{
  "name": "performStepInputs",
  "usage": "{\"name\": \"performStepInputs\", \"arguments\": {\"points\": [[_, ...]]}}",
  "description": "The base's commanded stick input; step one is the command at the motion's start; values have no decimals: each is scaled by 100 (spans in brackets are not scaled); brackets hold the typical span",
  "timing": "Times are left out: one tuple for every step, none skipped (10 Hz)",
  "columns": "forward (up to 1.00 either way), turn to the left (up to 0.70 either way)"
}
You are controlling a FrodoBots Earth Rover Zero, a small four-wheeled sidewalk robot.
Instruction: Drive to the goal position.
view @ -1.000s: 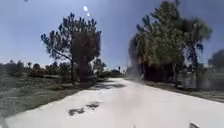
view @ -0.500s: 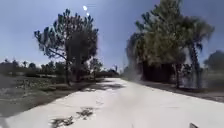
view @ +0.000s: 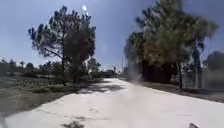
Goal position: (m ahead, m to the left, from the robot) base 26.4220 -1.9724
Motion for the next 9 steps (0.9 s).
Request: {"name": "performStepInputs", "arguments": {"points": [[70,0],[70,0],[70,0],[70,0],[70,0],[70,0],[70,0],[70,0],[70,0]]}}
